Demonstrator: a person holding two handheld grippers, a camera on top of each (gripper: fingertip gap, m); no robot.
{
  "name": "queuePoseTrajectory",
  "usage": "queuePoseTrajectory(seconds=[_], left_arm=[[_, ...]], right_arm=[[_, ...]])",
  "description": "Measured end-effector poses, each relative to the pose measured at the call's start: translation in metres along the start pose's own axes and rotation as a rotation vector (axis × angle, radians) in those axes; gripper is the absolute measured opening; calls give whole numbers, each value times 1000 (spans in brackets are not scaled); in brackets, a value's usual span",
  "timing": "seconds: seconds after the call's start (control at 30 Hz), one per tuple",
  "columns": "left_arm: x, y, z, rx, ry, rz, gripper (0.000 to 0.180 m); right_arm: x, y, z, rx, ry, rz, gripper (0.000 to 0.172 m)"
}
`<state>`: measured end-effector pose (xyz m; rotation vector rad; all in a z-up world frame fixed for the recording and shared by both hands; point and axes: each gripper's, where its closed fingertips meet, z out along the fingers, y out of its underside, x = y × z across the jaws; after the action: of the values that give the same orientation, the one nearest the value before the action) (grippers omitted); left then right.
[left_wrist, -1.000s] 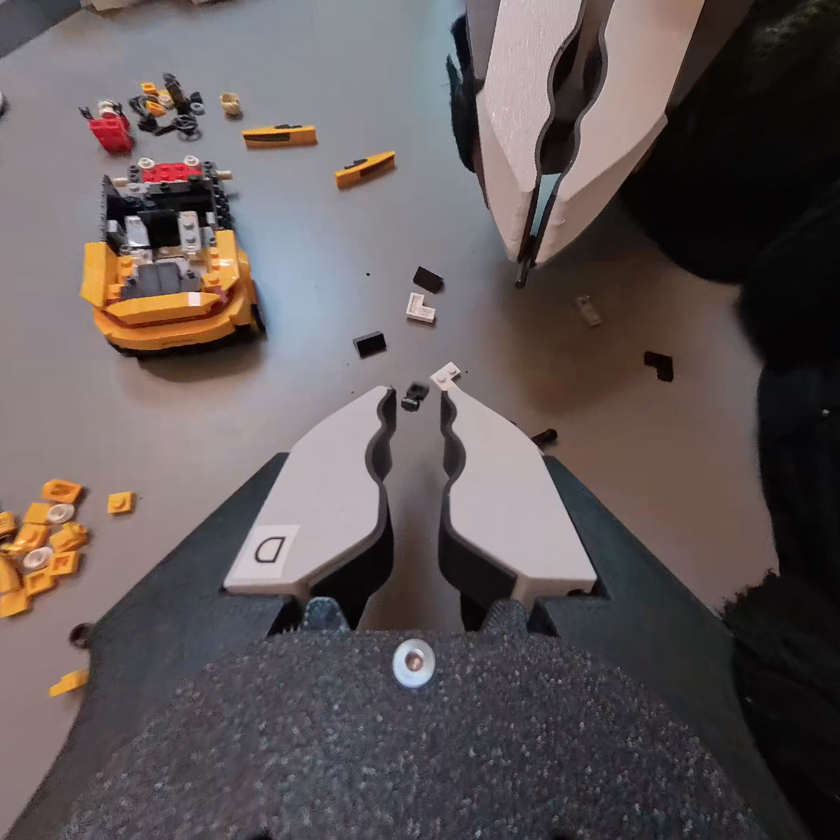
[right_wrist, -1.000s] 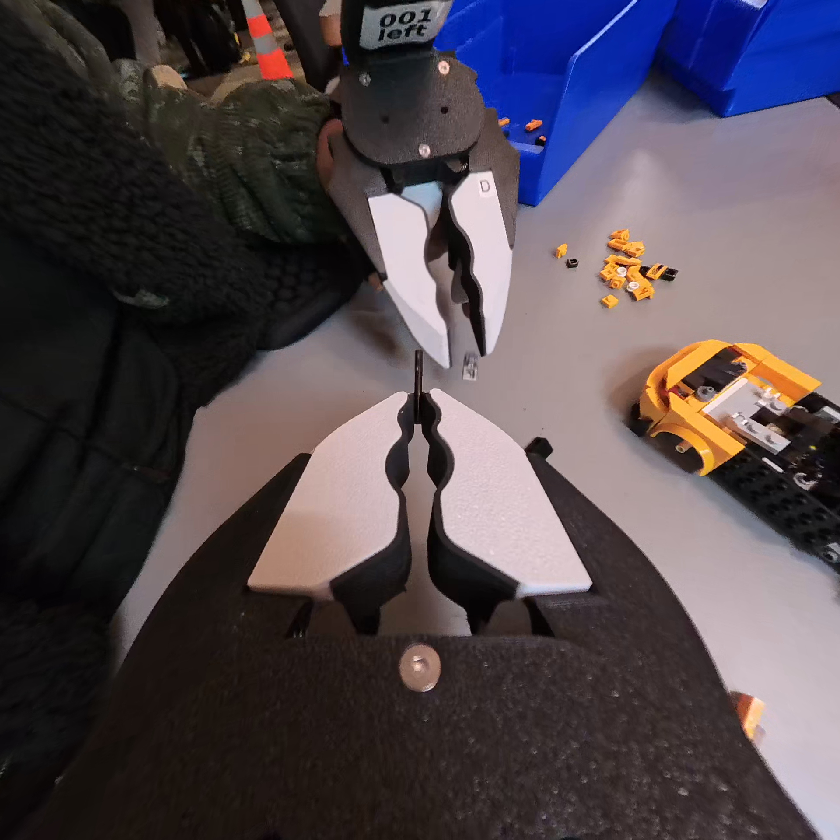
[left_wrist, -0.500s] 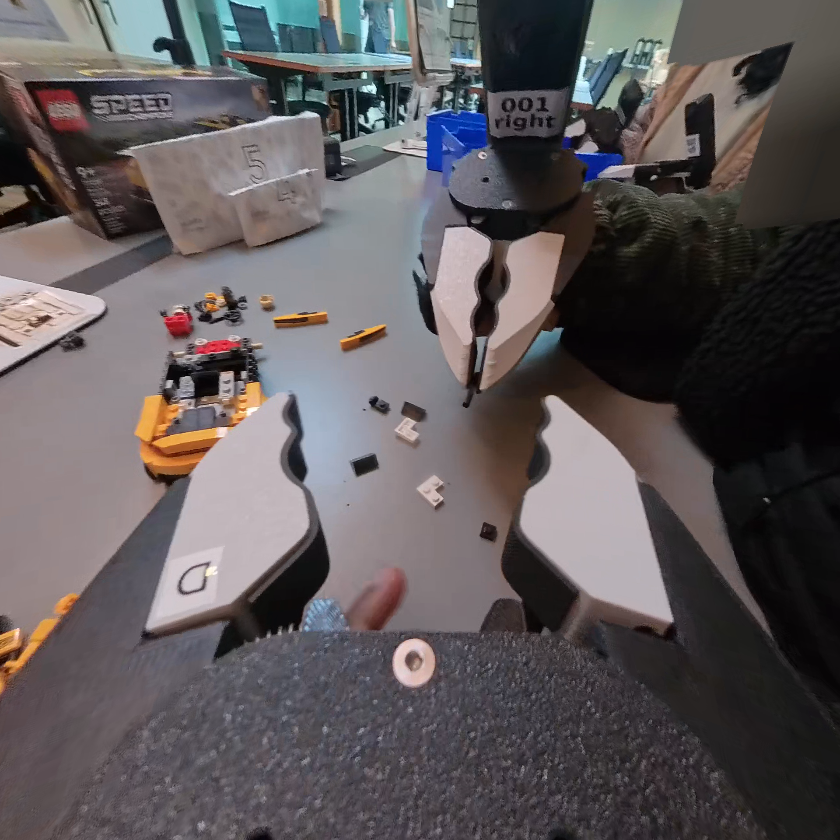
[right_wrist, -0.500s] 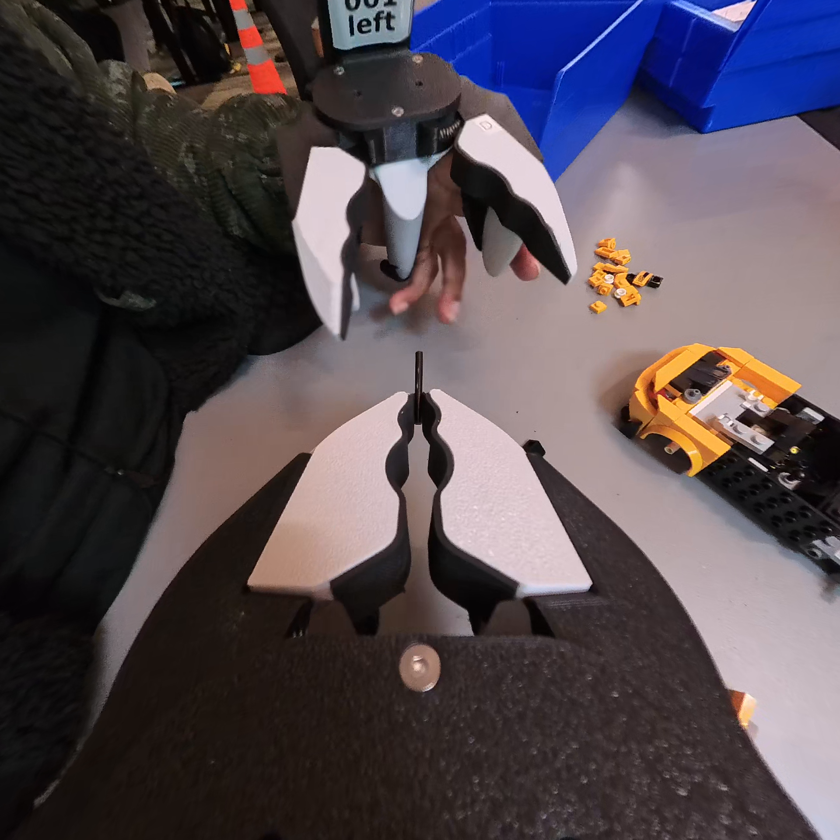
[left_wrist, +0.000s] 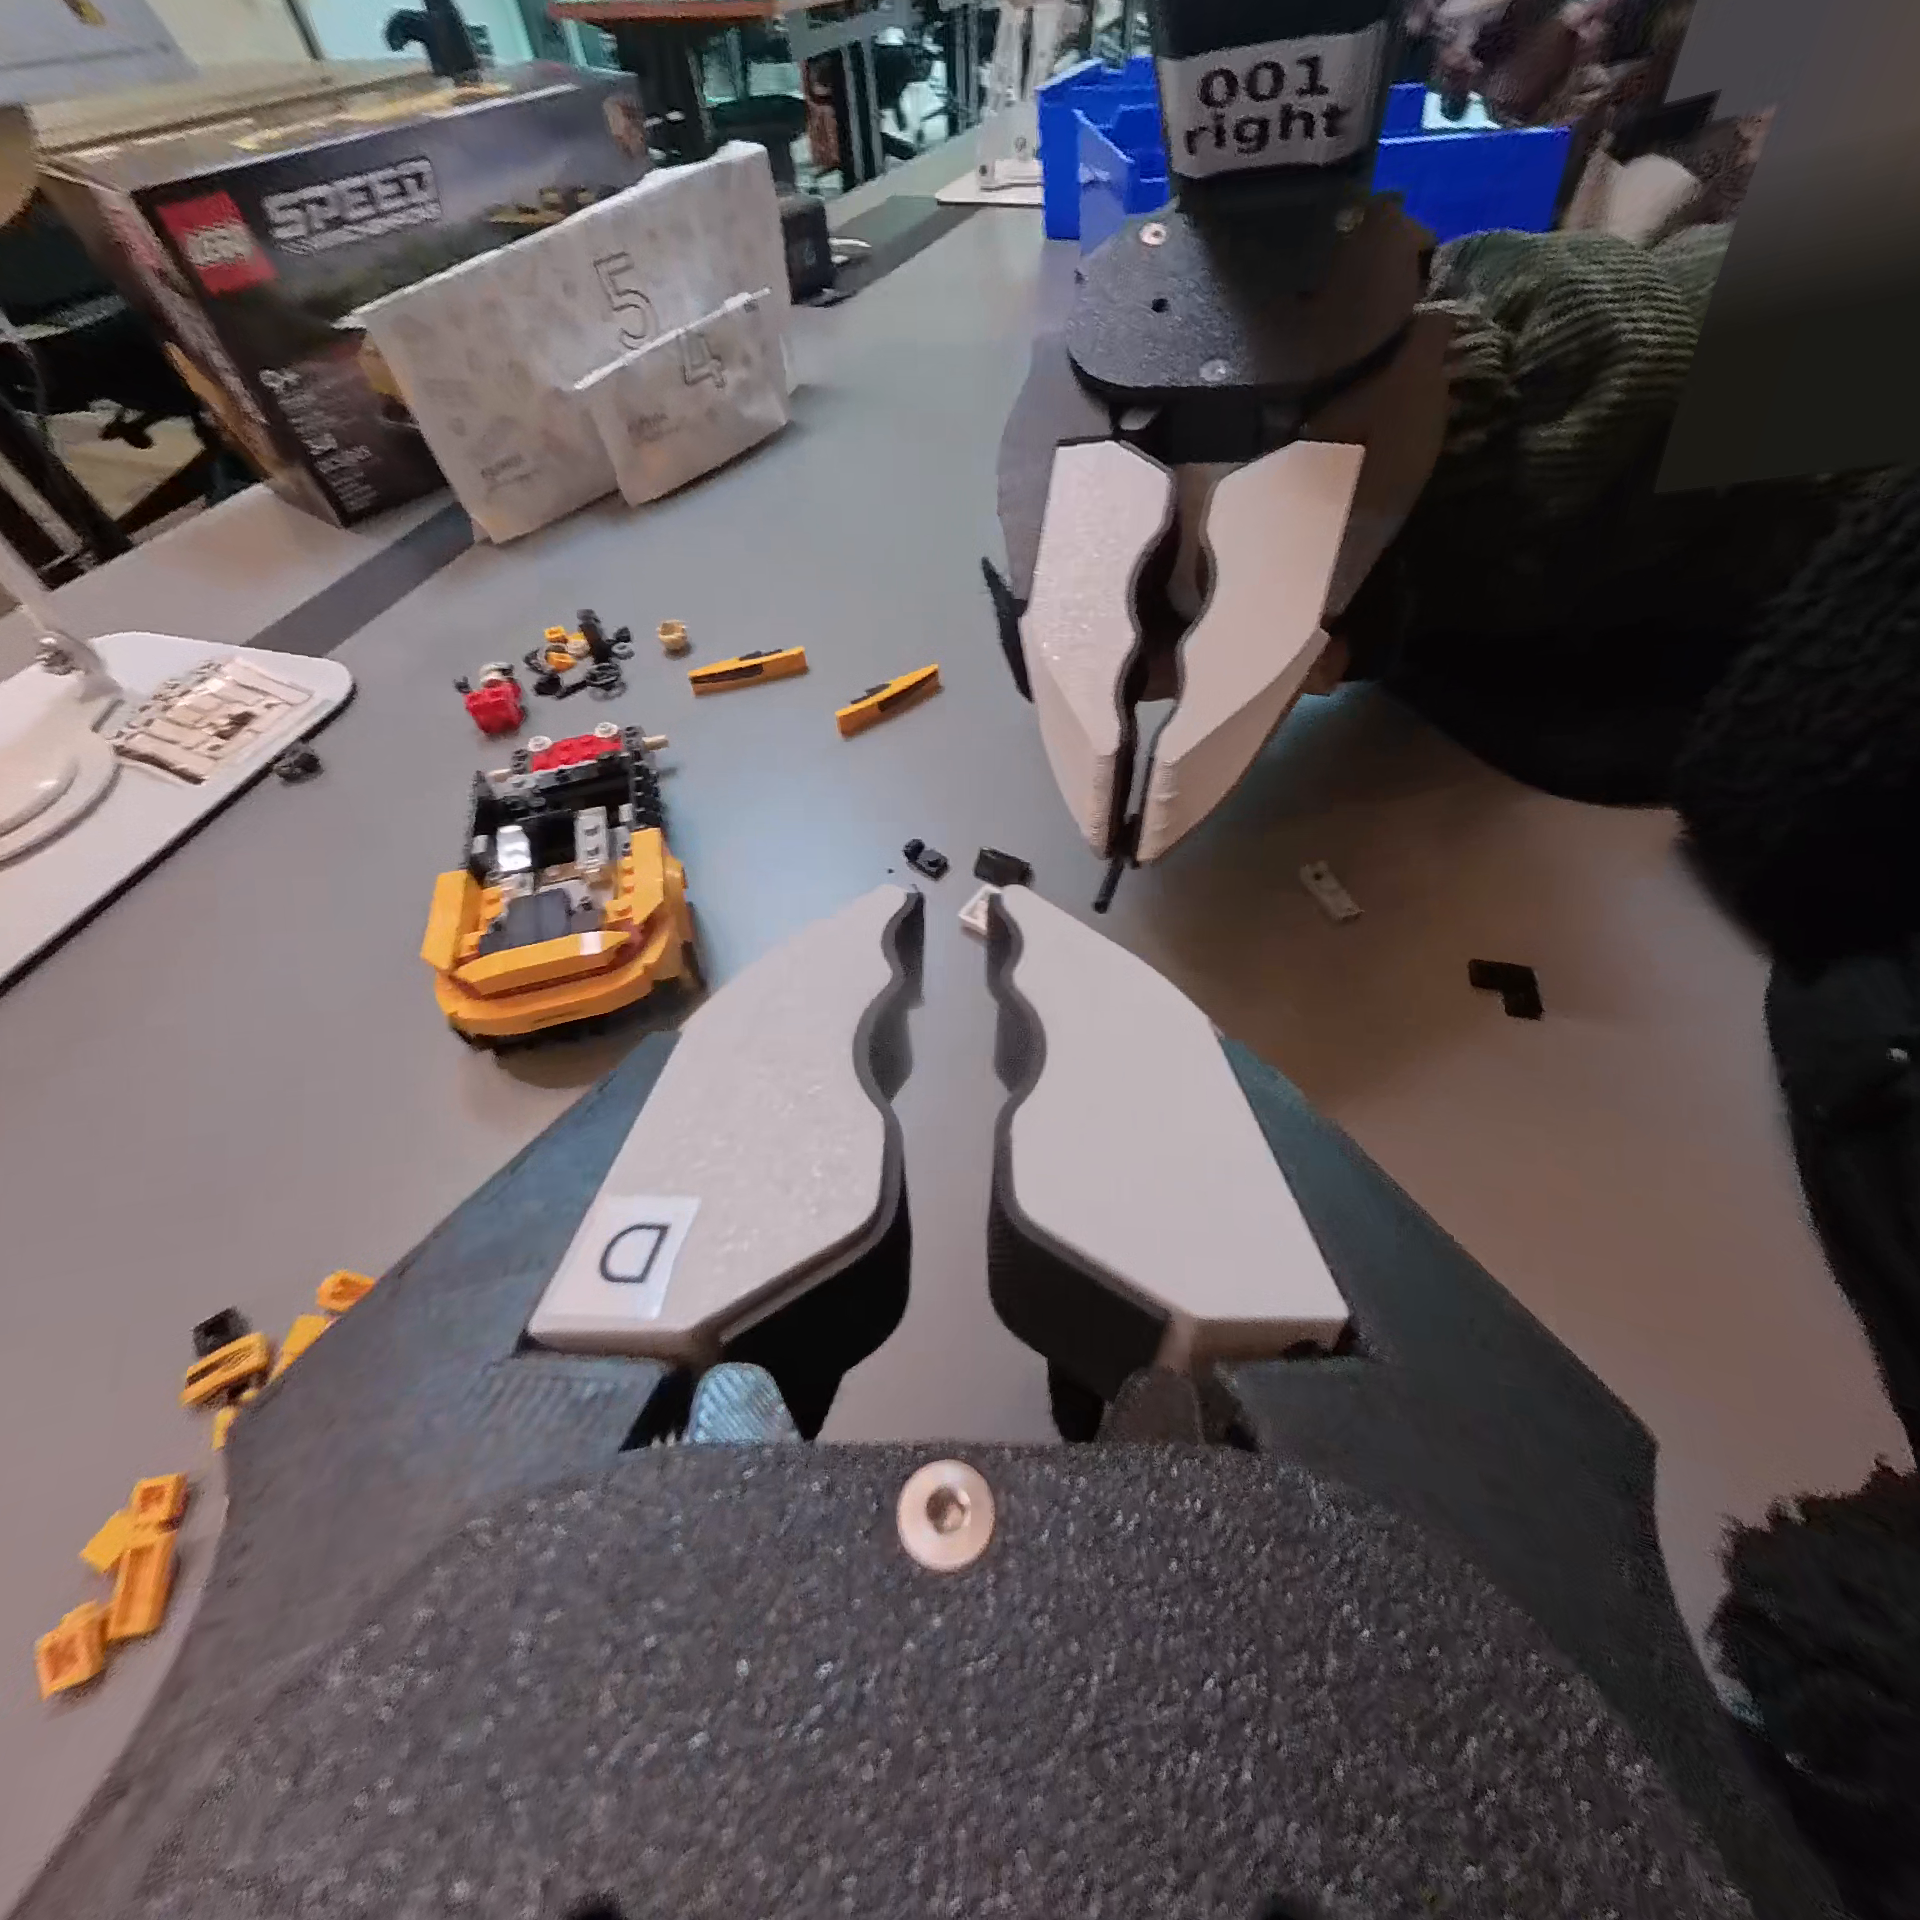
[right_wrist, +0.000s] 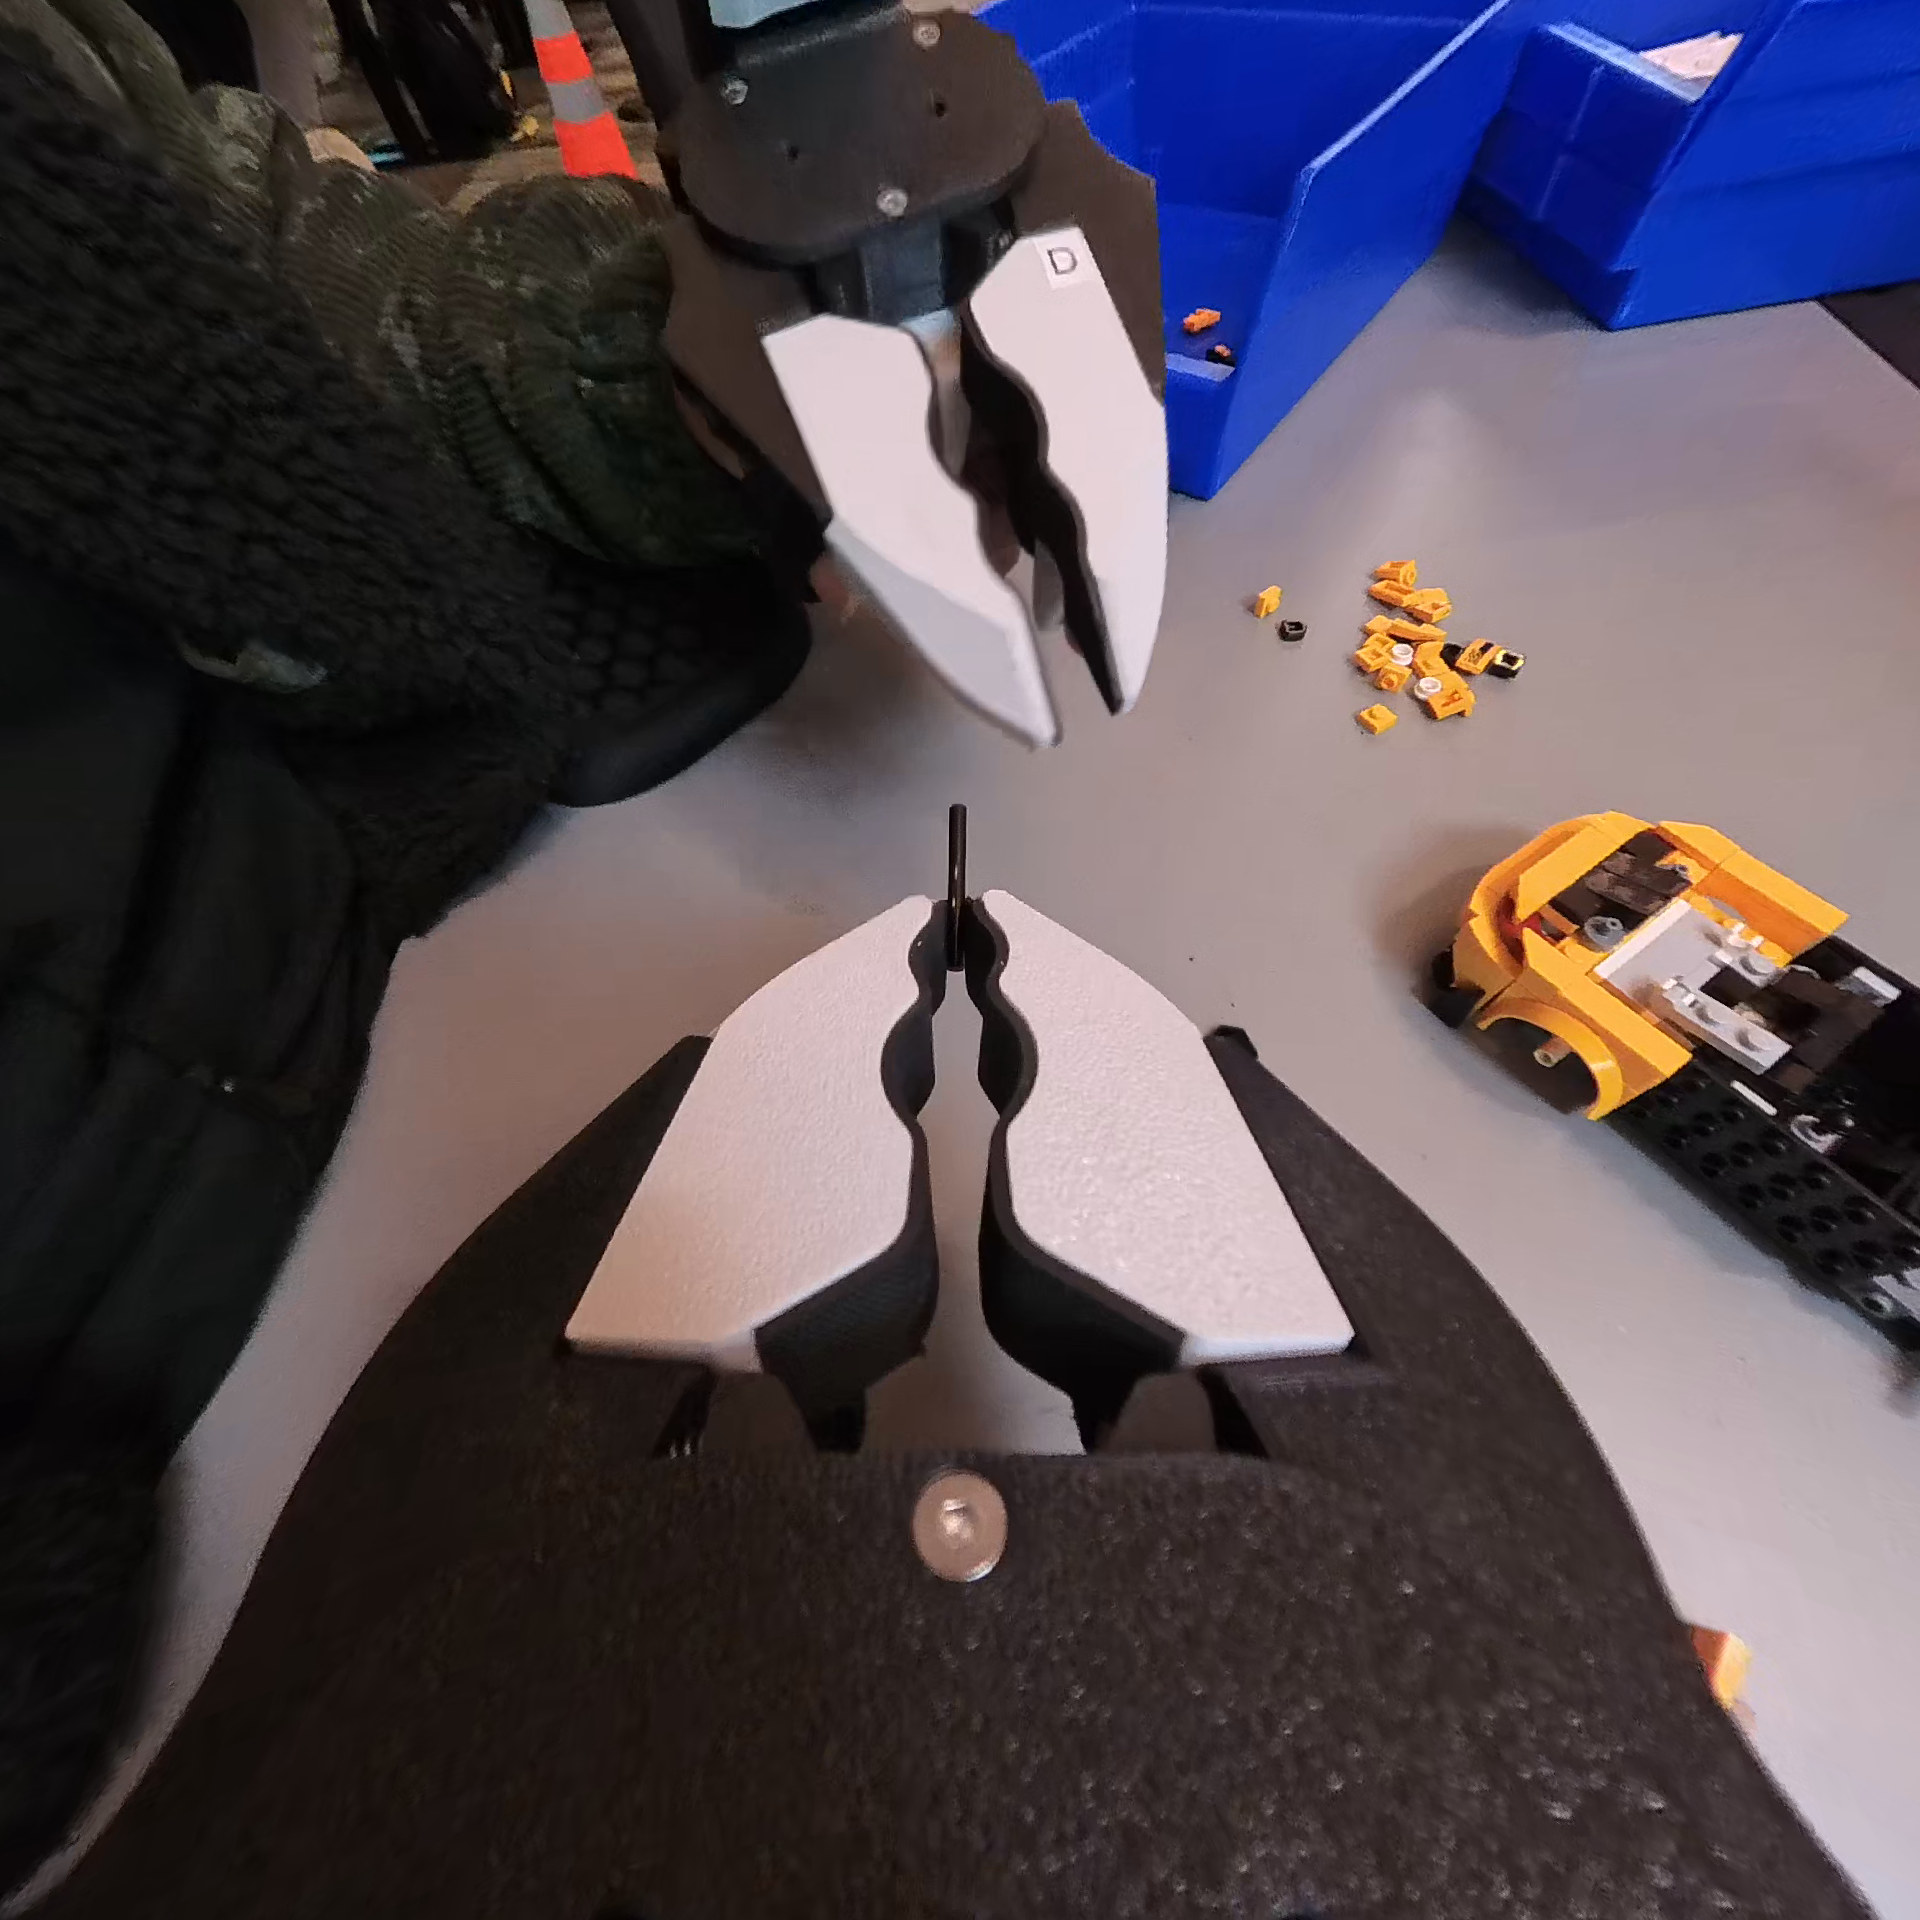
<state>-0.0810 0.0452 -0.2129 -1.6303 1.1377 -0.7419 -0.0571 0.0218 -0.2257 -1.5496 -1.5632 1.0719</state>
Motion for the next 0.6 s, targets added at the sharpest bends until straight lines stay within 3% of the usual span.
queuePoseTrajectory(seconds=[0.1,0.2,0.3,0.5,0.6], left_arm=[[10,2,4,-17,47,12,33],[21,1,4,-7,108,11,36],[26,1,5,-5,130,24,31],[36,4,8,-29,167,58,5],[38,5,7,-52,172,72,3]], right_arm=[[1,0,1,-6,14,-11,3],[1,-1,1,-4,21,-15,3],[-1,-3,1,3,19,-24,3],[-7,-4,4,4,3,-51,3],[-8,-4,4,7,1,-63,3]])
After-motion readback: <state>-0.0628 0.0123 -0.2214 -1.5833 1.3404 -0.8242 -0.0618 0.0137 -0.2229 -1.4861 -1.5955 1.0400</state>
